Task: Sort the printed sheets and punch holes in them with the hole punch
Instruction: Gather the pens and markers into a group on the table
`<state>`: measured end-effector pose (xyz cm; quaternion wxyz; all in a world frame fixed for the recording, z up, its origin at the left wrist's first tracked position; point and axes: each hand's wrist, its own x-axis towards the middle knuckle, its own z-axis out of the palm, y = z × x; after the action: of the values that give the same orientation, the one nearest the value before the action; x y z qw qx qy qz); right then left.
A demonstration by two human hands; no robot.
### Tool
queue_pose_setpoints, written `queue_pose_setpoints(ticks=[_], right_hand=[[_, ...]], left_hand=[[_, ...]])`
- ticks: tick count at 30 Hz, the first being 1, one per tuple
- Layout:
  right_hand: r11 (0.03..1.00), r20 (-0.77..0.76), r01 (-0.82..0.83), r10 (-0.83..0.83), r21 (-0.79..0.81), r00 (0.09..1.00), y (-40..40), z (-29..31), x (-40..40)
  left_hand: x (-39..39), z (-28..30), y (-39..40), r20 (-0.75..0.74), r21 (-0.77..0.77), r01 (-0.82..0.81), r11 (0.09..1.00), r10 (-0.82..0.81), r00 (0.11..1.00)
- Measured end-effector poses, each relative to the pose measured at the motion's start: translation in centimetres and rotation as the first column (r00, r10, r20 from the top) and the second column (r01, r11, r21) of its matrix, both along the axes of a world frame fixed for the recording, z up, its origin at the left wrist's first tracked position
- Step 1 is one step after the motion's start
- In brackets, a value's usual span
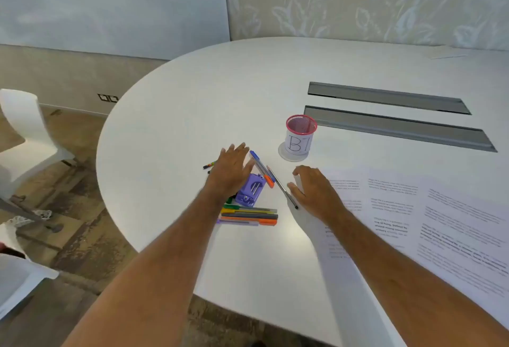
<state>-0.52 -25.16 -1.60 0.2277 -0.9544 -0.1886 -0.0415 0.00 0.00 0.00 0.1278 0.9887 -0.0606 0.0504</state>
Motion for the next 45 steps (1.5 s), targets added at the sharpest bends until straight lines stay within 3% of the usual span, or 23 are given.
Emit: queue_pose_setpoints(ticks=[3, 9, 20, 34, 45], right_hand=[[0.999, -0.075, 0.04, -0.038, 0.034, 0.996, 1.5, -0.5, 1.0], [0.997, -0.147, 0.055, -0.046, 0.051, 0.988, 4.1, -0.7, 2.5], [0.993, -0.124, -0.003, 0.018, 0.12, 0.992, 5.7, -1.4, 4.1], [0.998, -0.107, -0.035, 0.041, 0.057, 0.993, 6.9, -1.9, 5.7], [1.0, -0.148, 0.006, -0.008, -0.013, 0.989, 7.8, -1.5, 7.9]], left_hand=[[-0.1, -0.4, 1.9, 0.046, -0.097, -0.057, 0.994, 0.061, 0.997], [-0.3, -1.6, 4.5, 0.059, -0.147, -0.102, 0.984, 0.111, 0.992], [-1.4, -3.4, 4.7, 0.043, -0.289, -0.163, 0.943, 0.183, 0.982], [-1.8, -4.0, 3.5, 0.039, -0.125, -0.168, 0.978, 0.174, 0.984], [-0.1, -3.3, 3.8, -0.061, -0.069, -0.169, 0.983, 0.165, 0.985]])
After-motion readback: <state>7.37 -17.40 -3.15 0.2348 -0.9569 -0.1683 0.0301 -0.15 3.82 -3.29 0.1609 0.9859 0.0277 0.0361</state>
